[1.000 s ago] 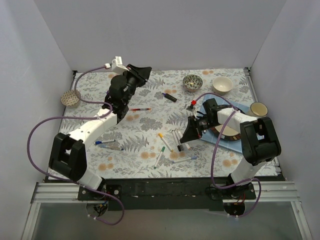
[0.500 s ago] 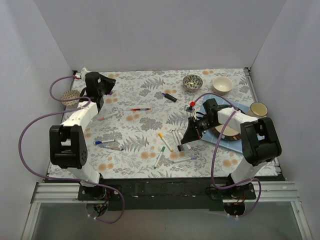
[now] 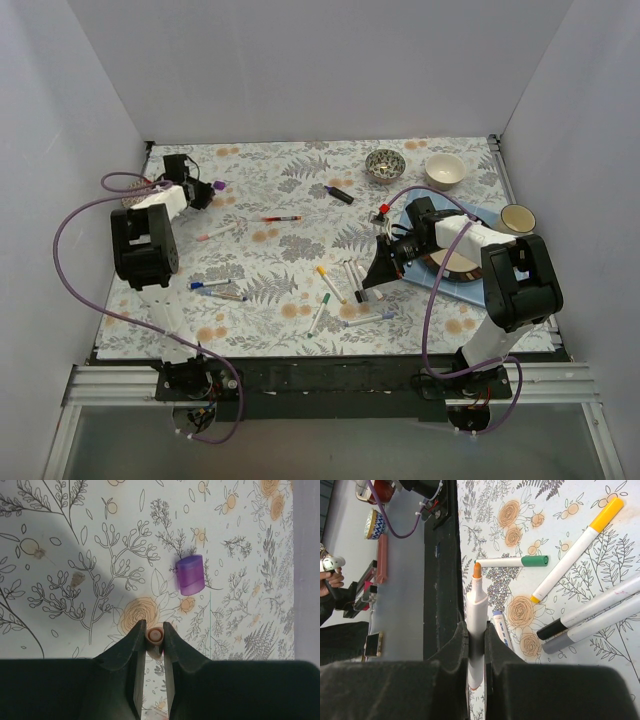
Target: Open the pen caps
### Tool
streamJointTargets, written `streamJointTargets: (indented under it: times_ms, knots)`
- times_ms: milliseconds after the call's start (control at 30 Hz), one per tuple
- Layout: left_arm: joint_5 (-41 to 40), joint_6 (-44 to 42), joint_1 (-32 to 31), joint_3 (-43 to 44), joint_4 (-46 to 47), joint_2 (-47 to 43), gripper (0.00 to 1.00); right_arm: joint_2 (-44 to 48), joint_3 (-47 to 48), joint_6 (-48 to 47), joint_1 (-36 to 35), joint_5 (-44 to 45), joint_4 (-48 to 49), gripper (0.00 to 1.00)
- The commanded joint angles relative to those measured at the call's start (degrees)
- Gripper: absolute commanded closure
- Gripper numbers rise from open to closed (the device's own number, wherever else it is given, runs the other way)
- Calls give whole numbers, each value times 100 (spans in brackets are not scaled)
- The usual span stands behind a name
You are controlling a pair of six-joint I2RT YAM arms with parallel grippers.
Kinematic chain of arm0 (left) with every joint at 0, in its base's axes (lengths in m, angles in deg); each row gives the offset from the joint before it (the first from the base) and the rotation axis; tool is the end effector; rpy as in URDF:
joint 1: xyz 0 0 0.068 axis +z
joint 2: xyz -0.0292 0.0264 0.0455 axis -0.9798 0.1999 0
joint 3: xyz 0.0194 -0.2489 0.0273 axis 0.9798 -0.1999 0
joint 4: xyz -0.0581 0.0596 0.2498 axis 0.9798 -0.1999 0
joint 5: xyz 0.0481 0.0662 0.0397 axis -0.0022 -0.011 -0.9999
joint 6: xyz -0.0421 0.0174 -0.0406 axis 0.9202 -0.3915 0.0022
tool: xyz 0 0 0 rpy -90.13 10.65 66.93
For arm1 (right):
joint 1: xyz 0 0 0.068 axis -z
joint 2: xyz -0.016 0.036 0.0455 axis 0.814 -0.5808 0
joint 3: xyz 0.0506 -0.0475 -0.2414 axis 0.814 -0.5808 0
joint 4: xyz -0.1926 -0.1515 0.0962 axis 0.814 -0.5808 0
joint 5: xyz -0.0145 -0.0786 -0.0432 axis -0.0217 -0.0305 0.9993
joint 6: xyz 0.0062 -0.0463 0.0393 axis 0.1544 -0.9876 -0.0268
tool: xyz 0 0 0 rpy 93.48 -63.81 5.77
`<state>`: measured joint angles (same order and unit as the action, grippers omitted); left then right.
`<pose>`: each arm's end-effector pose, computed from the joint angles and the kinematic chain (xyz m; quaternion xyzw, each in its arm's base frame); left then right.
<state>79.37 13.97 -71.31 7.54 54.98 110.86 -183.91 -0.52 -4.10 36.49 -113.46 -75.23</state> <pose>0.4385 0.0545 0.1347 -0.7215 0.5971 -0.2460 0.2496 0.2647 0.1309 0.1514 -0.4004 0.7170 0.5488 0.1564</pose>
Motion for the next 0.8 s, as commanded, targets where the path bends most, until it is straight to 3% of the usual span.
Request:
streamJointTargets:
  times_ms: [0,300,433,533,633,733,767]
  knots:
    - [-18,-52,5,522,-284,85,94,170,189,-121,25,-27,-16,99]
    - [105,-79,110,891,-310,498,72,135,189,-130,24,61,-16,99]
    - [131,-53,189,830,-293,323,53,144,198,-139,16,123,1,99]
    - [131,-105,198,620,-144,-80,46,161,224,-139,16,228,10,99]
    - [324,-132,198,120,180,-800,39,205,259,-130,24,395,45,99]
    - [1122,-167,198,-995,1181,-1773,27,249,346,-60,16,763,159,99]
    - [1725,-167,198,-1572,1567,-2039,22,301,373,36,16,1060,220,99]
